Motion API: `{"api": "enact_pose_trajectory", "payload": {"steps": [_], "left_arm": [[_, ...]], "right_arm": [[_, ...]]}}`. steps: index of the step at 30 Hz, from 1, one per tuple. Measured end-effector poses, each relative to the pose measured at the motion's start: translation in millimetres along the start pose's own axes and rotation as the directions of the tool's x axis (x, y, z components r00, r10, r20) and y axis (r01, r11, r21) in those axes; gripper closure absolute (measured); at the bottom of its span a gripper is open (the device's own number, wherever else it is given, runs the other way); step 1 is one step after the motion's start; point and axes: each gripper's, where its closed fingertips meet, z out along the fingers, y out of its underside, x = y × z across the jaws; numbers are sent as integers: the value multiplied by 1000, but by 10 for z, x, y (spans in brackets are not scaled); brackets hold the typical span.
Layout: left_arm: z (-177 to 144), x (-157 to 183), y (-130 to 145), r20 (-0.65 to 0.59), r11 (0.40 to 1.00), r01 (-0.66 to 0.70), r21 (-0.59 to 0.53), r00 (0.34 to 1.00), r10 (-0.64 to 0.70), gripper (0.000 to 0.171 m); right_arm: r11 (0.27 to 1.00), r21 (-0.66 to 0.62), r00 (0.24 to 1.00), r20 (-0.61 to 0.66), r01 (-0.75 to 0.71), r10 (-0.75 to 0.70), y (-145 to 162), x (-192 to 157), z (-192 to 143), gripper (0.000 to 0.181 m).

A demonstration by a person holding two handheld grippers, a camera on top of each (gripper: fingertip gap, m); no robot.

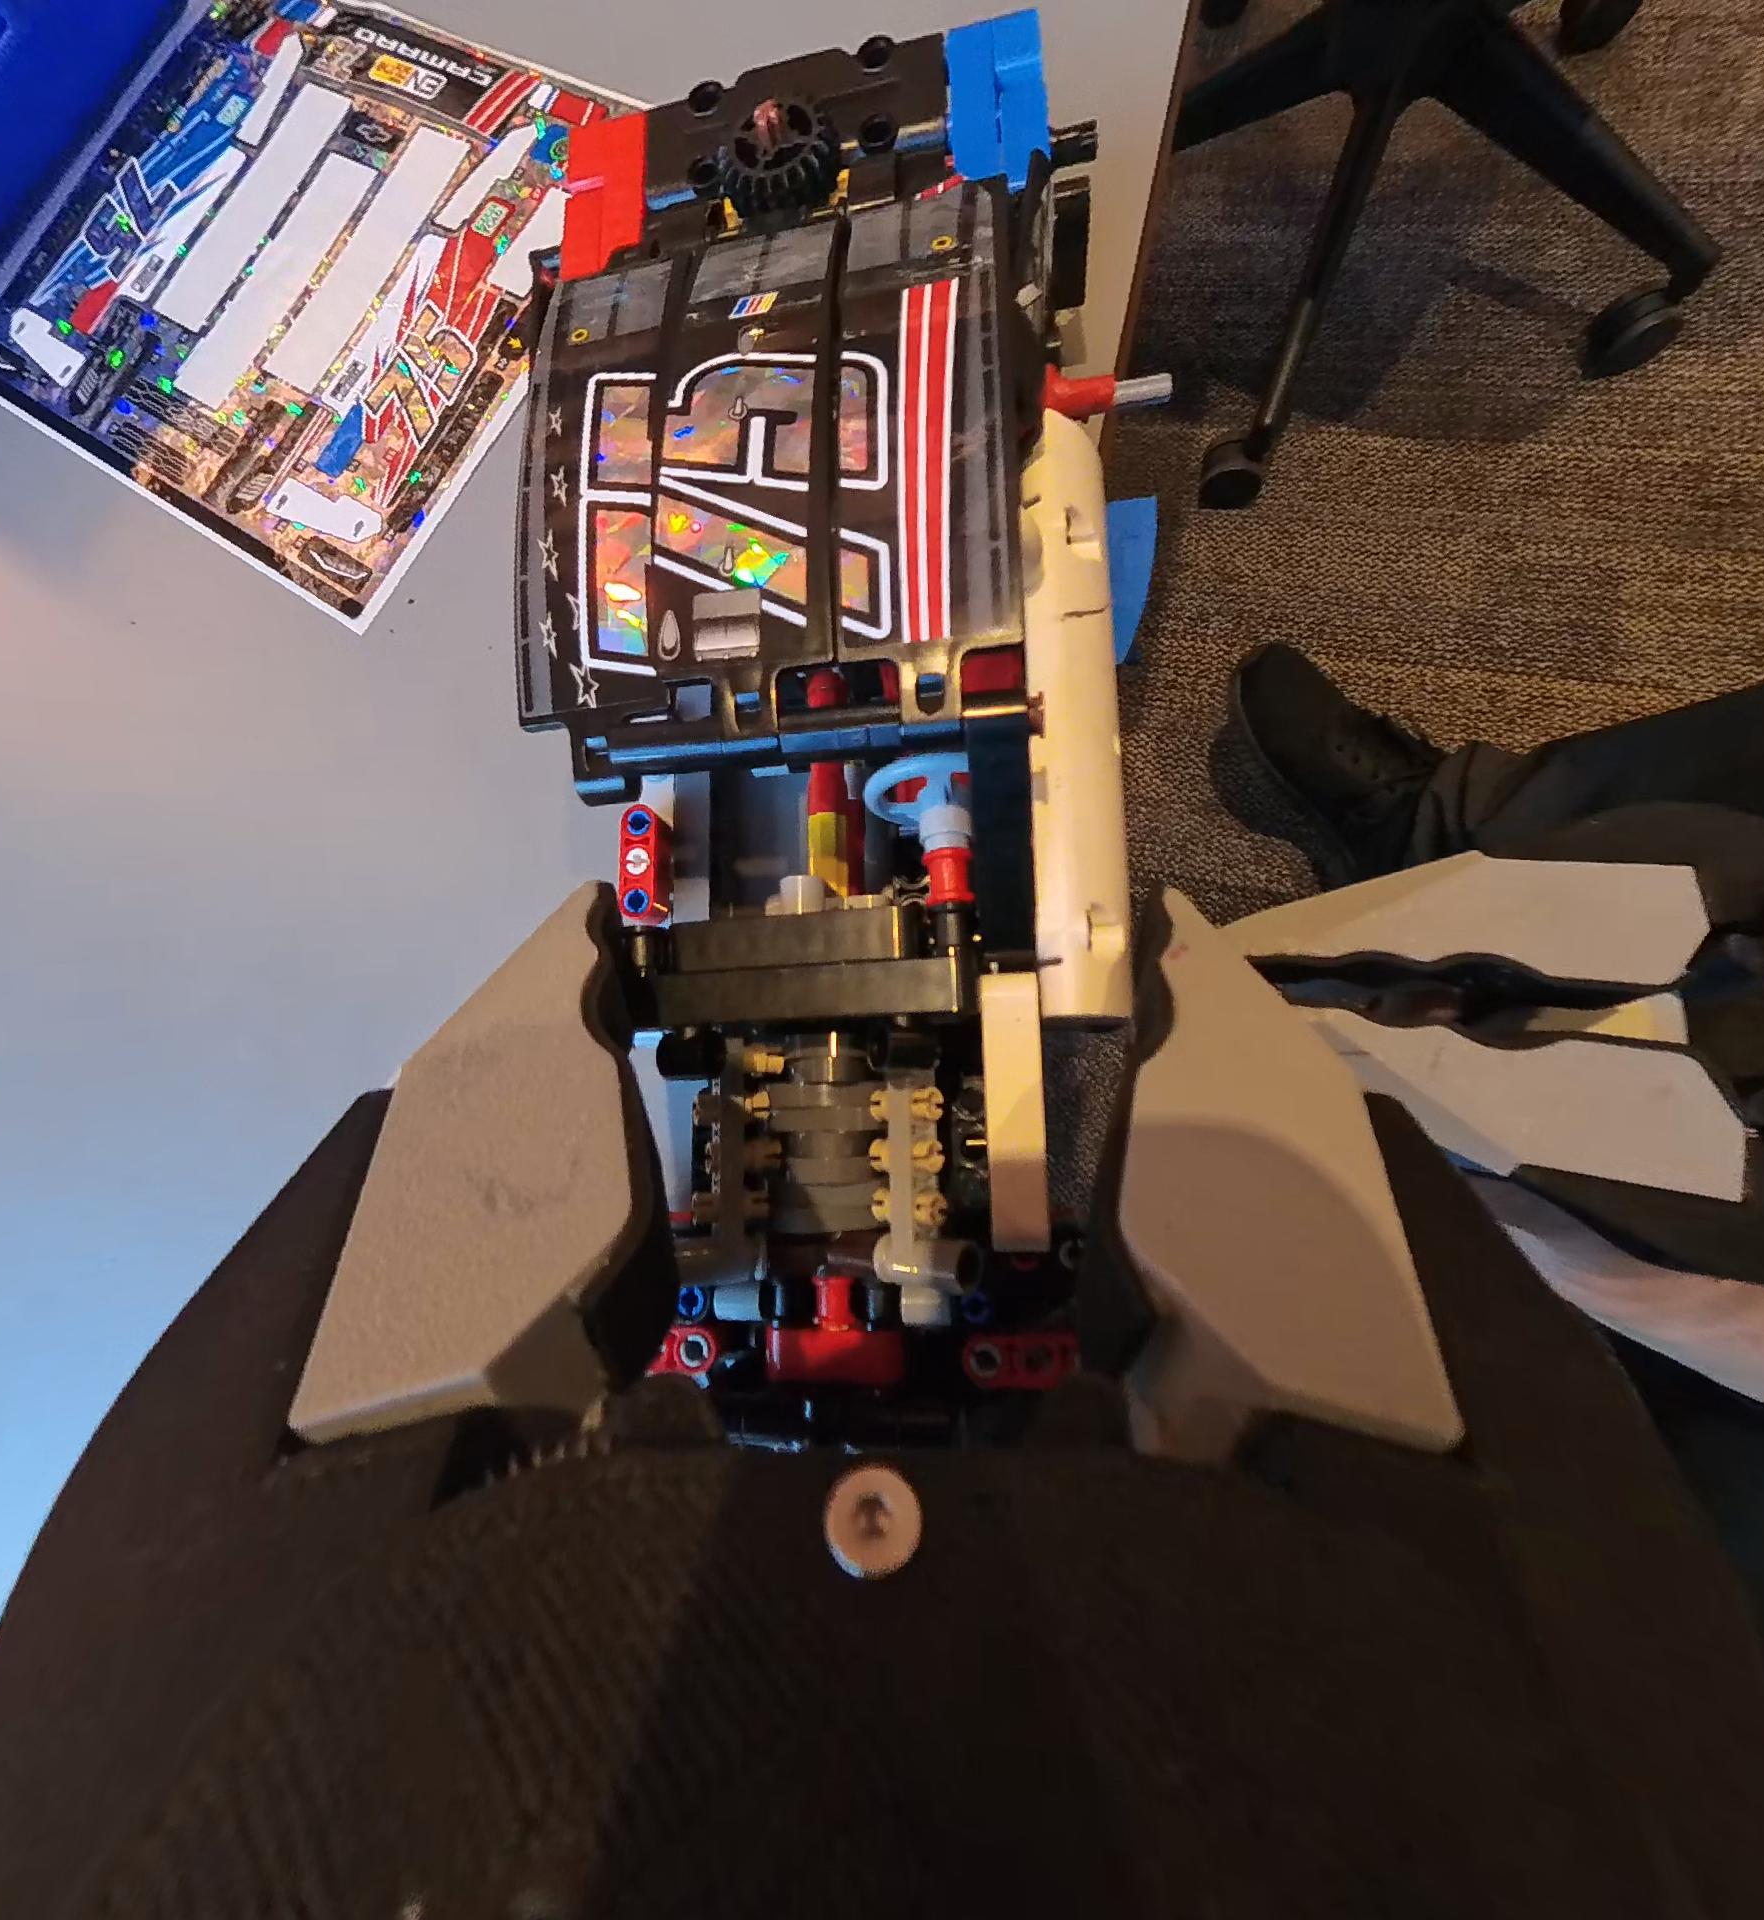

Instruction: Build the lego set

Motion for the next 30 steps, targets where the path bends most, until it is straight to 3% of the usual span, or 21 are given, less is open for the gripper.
{"api": "enact_pose_trajectory", "payload": {"steps": [14,22,26,30], "left_arm": [[-11,-69,5,45,999,49,8,998,-49,76],[-16,-50,-1,41,999,37,14,998,-38,76],[-15,-51,-6,36,999,43,20,998,-44,76],[-15,-47,-10,34,998,55,27,998,-55,76]], "right_arm": [[987,-96,989,55,-132,138,22,19,61,179],[994,-106,997,77,35,-27,9,29,46,179],[994,-103,996,89,32,-23,7,35,51,179],[975,-97,968,134,-200,212,1,40,58,179]]}}
